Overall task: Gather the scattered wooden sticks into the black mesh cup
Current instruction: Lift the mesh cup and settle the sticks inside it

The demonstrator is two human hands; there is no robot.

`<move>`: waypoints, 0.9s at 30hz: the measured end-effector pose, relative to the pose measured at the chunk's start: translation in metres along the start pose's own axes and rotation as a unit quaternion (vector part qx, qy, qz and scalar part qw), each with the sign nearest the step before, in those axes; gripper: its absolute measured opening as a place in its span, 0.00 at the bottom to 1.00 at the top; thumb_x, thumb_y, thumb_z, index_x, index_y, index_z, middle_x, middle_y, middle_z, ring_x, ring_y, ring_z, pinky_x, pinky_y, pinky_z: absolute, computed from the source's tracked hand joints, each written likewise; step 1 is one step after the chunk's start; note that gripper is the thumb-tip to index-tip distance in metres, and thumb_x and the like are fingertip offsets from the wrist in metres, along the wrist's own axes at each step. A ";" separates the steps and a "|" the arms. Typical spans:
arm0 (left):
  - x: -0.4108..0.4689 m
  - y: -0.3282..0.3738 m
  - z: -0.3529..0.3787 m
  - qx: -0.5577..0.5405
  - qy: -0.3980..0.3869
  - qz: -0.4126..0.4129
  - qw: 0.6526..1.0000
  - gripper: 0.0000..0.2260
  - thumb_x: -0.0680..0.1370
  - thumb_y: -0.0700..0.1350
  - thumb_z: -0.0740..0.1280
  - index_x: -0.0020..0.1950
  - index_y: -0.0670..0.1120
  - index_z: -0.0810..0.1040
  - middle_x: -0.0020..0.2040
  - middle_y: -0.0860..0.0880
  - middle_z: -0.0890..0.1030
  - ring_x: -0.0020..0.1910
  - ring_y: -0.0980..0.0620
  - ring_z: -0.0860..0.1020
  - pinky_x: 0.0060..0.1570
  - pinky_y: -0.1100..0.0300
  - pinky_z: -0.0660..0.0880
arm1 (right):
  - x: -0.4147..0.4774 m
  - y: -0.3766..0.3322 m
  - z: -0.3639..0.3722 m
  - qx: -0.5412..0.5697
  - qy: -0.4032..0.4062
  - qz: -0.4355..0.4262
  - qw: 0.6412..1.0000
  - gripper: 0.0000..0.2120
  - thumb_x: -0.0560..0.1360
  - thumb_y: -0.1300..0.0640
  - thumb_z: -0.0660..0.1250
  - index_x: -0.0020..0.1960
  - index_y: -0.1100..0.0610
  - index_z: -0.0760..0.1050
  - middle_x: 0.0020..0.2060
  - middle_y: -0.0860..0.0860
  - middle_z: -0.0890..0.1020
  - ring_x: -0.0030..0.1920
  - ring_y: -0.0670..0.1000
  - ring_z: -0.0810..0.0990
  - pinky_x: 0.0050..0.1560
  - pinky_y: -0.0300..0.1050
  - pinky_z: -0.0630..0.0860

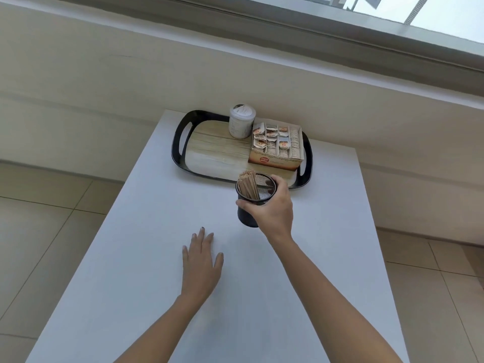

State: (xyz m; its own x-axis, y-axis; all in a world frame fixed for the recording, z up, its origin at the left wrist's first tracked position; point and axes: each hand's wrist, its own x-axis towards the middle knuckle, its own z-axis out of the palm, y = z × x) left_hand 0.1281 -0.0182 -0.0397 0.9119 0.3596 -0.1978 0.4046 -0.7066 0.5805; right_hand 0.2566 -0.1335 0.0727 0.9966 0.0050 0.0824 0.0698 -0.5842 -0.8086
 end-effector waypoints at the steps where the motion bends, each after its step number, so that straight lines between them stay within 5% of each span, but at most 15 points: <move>1: 0.002 -0.004 0.003 0.020 -0.002 0.005 1.000 0.26 0.82 0.50 0.56 0.79 0.48 0.54 0.80 0.50 0.47 0.79 0.49 0.45 0.76 0.48 0.43 | 0.006 -0.001 0.006 -0.005 0.009 0.002 1.000 0.46 0.55 0.42 0.81 0.67 0.51 0.65 0.60 0.44 0.75 0.61 0.46 0.73 0.55 0.38 0.71; 6: 0.010 -0.019 0.010 0.120 0.033 0.044 0.991 0.27 0.80 0.55 0.41 0.79 0.49 0.48 0.80 0.48 0.45 0.79 0.49 0.46 0.76 0.50 0.41 | 0.043 -0.006 0.037 -0.009 0.059 0.011 0.998 0.47 0.57 0.41 0.80 0.69 0.54 0.64 0.64 0.46 0.73 0.65 0.48 0.71 0.57 0.44 0.73; 10: 0.012 -0.018 0.013 0.125 0.059 0.049 0.989 0.27 0.80 0.53 0.46 0.78 0.45 0.57 0.79 0.46 0.56 0.78 0.48 0.55 0.75 0.47 0.49 | 0.073 -0.011 0.057 -0.006 0.087 0.023 0.996 0.47 0.57 0.40 0.80 0.69 0.55 0.64 0.63 0.48 0.73 0.64 0.49 0.72 0.55 0.46 0.74; 17: 0.012 -0.023 0.019 0.131 0.064 0.051 0.988 0.27 0.80 0.52 0.50 0.78 0.45 0.57 0.79 0.47 0.55 0.78 0.49 0.55 0.75 0.46 0.54 | 0.116 -0.015 0.092 -0.027 0.110 0.024 0.993 0.47 0.57 0.40 0.79 0.68 0.57 0.64 0.63 0.50 0.73 0.65 0.51 0.71 0.59 0.49 0.75; 24: 0.014 -0.028 0.023 0.134 0.070 0.052 0.987 0.27 0.80 0.52 0.50 0.79 0.47 0.55 0.80 0.48 0.54 0.78 0.50 0.53 0.75 0.46 0.54 | 0.142 -0.011 0.127 -0.069 0.125 0.042 0.989 0.48 0.57 0.33 0.76 0.68 0.58 0.65 0.63 0.49 0.75 0.62 0.50 0.74 0.63 0.50 0.55; 27: 0.016 -0.027 0.023 0.133 0.074 0.051 0.987 0.27 0.80 0.52 0.51 0.79 0.47 0.55 0.80 0.49 0.54 0.78 0.50 0.53 0.75 0.46 0.54 | 0.147 -0.009 0.138 -0.078 0.123 0.034 0.989 0.49 0.57 0.33 0.76 0.68 0.58 0.65 0.63 0.49 0.75 0.62 0.50 0.75 0.65 0.53 0.56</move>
State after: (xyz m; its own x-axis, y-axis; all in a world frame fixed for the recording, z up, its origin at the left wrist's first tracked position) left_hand 0.1331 -0.0073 -0.0770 0.9367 0.3496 -0.0204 0.3332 -0.8717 0.3594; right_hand 0.4084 -0.0155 0.0122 0.9568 -0.2245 0.1849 -0.0242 -0.6951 -0.7185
